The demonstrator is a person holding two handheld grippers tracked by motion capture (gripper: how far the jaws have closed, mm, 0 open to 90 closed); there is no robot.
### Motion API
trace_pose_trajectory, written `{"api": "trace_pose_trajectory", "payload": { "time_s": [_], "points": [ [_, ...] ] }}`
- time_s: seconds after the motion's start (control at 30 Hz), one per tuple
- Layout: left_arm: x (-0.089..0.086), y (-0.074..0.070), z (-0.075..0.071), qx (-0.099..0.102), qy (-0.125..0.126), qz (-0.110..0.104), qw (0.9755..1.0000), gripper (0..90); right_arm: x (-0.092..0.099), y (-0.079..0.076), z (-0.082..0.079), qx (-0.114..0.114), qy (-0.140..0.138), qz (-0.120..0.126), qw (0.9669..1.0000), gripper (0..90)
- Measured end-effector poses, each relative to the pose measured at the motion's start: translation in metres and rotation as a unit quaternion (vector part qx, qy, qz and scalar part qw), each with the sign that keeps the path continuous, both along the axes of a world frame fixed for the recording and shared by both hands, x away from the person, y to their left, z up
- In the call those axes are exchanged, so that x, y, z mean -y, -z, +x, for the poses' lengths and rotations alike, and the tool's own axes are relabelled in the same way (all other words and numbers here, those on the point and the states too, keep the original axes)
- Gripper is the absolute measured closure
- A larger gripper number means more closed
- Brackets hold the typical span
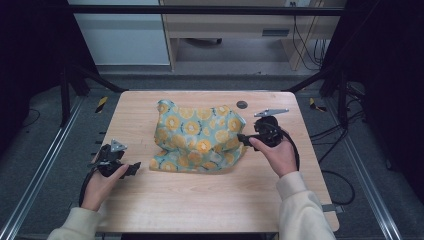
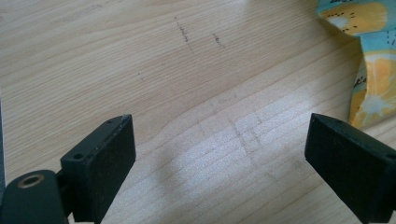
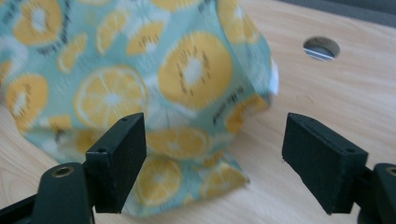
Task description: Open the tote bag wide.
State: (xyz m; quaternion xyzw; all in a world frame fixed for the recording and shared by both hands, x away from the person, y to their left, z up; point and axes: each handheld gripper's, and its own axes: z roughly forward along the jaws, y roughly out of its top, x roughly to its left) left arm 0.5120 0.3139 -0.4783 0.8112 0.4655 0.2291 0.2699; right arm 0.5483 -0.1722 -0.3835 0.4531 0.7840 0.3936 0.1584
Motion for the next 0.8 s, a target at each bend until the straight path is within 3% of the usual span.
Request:
{"api": "trace_pose_trajectory", "payload": {
  "time_s": [0.33, 0.8],
  "points": [
    [0.0, 0.0, 0.0, -0.002, 0.001, -0.001, 1.0, 8.9, -0.017, -0.015, 0.037, 0.014, 0.001, 0.055, 0.9984, 20.5],
    [0.003, 0.002, 0.0, -0.006, 0.006, 0.001, 1.0, 9.0, -0.035, -0.008, 0.073, -0.013, -0.001, 0.068, 0.9976, 24.7]
  ]
}}
